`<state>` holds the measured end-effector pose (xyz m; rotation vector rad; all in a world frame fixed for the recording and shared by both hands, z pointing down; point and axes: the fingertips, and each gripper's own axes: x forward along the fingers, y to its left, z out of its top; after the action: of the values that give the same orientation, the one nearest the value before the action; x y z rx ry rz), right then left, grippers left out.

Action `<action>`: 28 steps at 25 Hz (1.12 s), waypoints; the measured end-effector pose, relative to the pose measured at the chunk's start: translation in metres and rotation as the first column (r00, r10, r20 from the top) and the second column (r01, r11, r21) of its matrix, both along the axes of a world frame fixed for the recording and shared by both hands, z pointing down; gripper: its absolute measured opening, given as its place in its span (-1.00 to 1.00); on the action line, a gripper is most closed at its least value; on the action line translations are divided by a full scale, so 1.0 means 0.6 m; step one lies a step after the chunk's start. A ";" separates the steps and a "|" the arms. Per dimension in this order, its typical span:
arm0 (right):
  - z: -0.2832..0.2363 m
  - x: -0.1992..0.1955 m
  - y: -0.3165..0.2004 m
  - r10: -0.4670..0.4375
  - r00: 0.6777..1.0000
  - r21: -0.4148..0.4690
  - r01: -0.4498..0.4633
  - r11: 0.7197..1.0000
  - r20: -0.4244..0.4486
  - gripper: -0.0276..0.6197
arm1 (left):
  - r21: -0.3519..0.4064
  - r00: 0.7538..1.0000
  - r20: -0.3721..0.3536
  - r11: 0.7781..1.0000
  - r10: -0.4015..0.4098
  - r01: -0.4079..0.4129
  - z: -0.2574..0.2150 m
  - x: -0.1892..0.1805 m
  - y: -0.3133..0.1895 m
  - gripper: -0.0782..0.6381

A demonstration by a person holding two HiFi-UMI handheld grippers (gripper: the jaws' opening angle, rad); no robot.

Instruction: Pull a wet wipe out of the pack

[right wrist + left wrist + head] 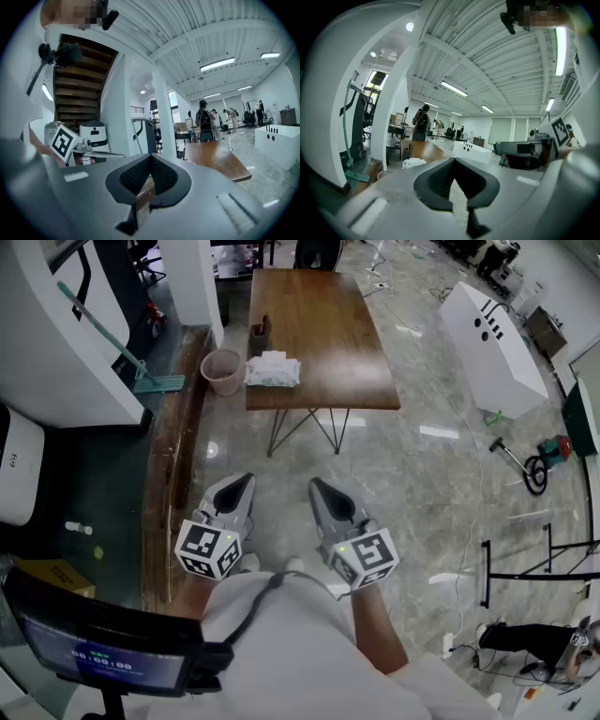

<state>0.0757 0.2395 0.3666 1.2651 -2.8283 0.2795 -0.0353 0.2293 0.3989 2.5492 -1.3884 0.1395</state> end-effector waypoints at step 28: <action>0.027 0.068 -0.052 -0.038 0.999 -0.048 0.038 0.998 0.010 -0.89 | 0.060 0.988 0.043 0.987 -0.151 0.148 -0.025 0.047 -0.046 -0.77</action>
<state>0.1164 0.2083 0.3827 1.2027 -2.8312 0.3509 -0.0071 0.2019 0.3837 2.4894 -1.6172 0.1363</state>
